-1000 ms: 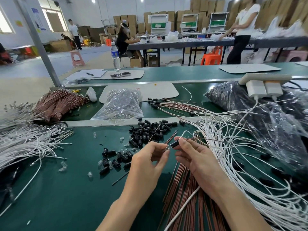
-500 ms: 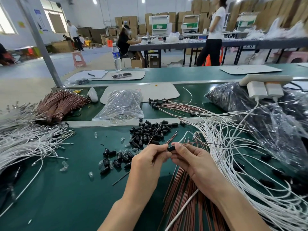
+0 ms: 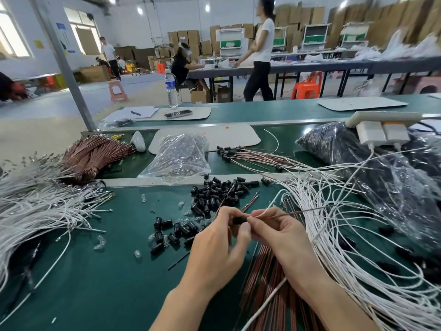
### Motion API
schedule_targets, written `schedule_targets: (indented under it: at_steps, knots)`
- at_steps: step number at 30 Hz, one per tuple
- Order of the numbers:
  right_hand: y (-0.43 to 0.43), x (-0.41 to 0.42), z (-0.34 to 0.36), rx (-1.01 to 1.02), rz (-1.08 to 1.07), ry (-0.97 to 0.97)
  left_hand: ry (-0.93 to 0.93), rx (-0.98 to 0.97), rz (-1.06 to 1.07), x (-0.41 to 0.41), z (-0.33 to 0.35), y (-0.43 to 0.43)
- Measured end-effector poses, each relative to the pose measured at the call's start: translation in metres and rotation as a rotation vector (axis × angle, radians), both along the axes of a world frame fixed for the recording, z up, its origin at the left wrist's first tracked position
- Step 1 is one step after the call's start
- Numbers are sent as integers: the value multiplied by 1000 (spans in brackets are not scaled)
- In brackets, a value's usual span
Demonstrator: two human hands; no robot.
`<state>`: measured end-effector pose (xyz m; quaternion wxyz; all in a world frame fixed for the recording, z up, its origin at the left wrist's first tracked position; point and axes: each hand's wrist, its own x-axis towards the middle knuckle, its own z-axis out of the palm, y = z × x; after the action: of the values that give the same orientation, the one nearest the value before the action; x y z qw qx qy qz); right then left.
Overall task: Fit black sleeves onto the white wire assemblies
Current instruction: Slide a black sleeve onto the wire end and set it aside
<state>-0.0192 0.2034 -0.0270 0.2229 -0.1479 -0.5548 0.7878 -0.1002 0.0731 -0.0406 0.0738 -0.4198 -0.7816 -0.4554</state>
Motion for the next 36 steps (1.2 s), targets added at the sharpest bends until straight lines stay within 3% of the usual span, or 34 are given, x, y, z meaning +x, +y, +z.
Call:
schedule_targets:
  at_steps: [5,16,24,30,32,36]
  knots:
    - [-7,1,2,-32,90,-21,50,-80,106,-5,-4,-1]
    - [-9,-5,-2,132,-103,-87,226,-199,181,-5,-6,6]
    - [-9,-2,-1,17,-41,-65,-71,-87,88,1,-11,10]
    - [-9,-3,1,-13,-5,-12,-149,-61,88,0,-5,12]
    - [-10,-3,1,22,-3,-15,-97,-115,102,0,-4,11]
    - [-9,-6,-4,44,-66,-49,221,-336,266,0,-3,12]
